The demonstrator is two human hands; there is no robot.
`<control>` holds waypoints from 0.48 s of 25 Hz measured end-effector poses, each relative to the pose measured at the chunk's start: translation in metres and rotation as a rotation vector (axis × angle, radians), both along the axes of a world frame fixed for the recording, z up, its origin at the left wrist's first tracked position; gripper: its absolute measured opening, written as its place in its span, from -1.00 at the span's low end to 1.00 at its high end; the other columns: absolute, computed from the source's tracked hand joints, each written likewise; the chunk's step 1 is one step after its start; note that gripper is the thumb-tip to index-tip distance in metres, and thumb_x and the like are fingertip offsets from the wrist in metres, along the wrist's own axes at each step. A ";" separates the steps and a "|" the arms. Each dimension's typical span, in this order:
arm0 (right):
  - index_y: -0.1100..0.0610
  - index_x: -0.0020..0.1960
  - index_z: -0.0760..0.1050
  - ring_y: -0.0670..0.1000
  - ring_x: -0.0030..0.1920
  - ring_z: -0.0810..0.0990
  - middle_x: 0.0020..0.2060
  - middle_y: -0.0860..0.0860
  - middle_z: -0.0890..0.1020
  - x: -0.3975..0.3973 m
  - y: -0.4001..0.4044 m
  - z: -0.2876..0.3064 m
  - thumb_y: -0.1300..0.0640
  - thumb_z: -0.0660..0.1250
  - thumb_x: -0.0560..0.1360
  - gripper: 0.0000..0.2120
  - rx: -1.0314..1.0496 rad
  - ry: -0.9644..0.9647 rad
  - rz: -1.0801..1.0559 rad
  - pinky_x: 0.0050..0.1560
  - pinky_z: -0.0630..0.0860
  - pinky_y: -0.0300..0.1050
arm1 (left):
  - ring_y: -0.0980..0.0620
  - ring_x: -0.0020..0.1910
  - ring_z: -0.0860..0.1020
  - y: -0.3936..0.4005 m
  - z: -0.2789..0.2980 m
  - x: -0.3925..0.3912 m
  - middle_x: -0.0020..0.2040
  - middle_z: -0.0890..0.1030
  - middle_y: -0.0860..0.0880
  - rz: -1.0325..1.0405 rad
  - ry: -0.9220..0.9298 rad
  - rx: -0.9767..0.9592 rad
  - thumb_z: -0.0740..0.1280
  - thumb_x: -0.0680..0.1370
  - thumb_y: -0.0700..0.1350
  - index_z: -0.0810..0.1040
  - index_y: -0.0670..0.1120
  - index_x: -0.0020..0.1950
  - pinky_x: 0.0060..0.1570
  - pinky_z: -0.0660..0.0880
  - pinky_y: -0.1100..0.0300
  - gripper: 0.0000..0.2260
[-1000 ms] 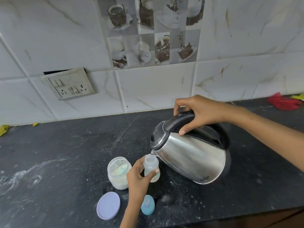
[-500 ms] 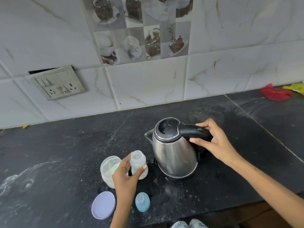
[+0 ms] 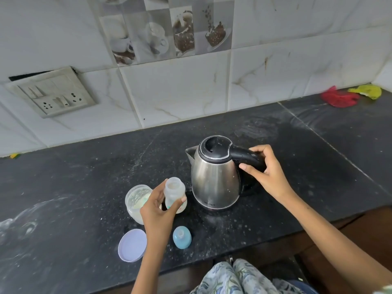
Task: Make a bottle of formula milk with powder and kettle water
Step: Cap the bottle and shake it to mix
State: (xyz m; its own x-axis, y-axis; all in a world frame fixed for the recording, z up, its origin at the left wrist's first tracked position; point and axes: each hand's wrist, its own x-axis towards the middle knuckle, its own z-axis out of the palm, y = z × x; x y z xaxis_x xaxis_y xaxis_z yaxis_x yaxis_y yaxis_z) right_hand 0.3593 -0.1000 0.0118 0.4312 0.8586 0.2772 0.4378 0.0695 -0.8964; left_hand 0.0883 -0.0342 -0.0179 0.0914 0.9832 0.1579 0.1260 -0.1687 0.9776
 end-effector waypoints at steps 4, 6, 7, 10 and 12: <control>0.21 0.19 0.48 0.02 0.33 0.41 0.29 0.06 0.49 -0.032 -0.014 0.009 0.16 0.49 0.43 -0.62 0.194 -0.501 -0.113 0.35 0.32 -0.11 | 0.21 0.11 0.59 -0.005 0.006 -0.013 0.08 0.65 0.11 -0.044 0.002 0.016 0.55 0.31 -0.26 0.57 -0.04 0.19 0.16 0.50 0.30 -0.52; 0.21 0.19 0.52 0.00 0.36 0.40 0.29 0.04 0.51 -0.069 -0.021 -0.002 0.16 0.47 0.46 -0.66 0.231 -0.530 -0.038 0.40 0.29 -0.03 | 0.19 0.11 0.59 -0.008 0.007 -0.022 0.07 0.66 0.13 -0.058 0.006 0.034 0.55 0.31 -0.25 0.57 -0.05 0.19 0.15 0.49 0.33 -0.53; 0.19 0.20 0.53 -0.02 0.38 0.40 0.30 0.01 0.51 -0.087 -0.024 -0.017 0.14 0.45 0.47 -0.68 0.209 -0.528 0.019 0.41 0.29 0.00 | 0.19 0.10 0.59 -0.009 0.008 -0.025 0.06 0.66 0.15 -0.057 0.007 0.045 0.55 0.31 -0.26 0.58 -0.05 0.17 0.12 0.48 0.38 -0.54; 0.10 0.27 0.51 -0.04 0.40 0.37 0.33 -0.03 0.49 -0.131 -0.031 -0.071 0.03 0.40 0.51 -0.64 0.072 -0.539 0.157 0.40 0.31 0.00 | 0.21 0.09 0.59 -0.012 0.008 -0.035 0.06 0.66 0.10 -0.075 -0.003 0.059 0.55 0.31 -0.28 0.58 -0.09 0.16 0.06 0.46 0.46 -0.56; 0.05 0.34 0.45 -0.04 0.41 0.35 0.37 -0.02 0.45 -0.160 -0.033 -0.099 -0.06 0.36 0.52 -0.57 -0.026 -0.507 0.181 0.41 0.27 -0.05 | 0.23 0.08 0.59 -0.015 0.006 -0.042 0.06 0.66 0.08 -0.084 0.002 0.053 0.55 0.31 -0.26 0.57 -0.10 0.16 0.05 0.46 0.45 -0.56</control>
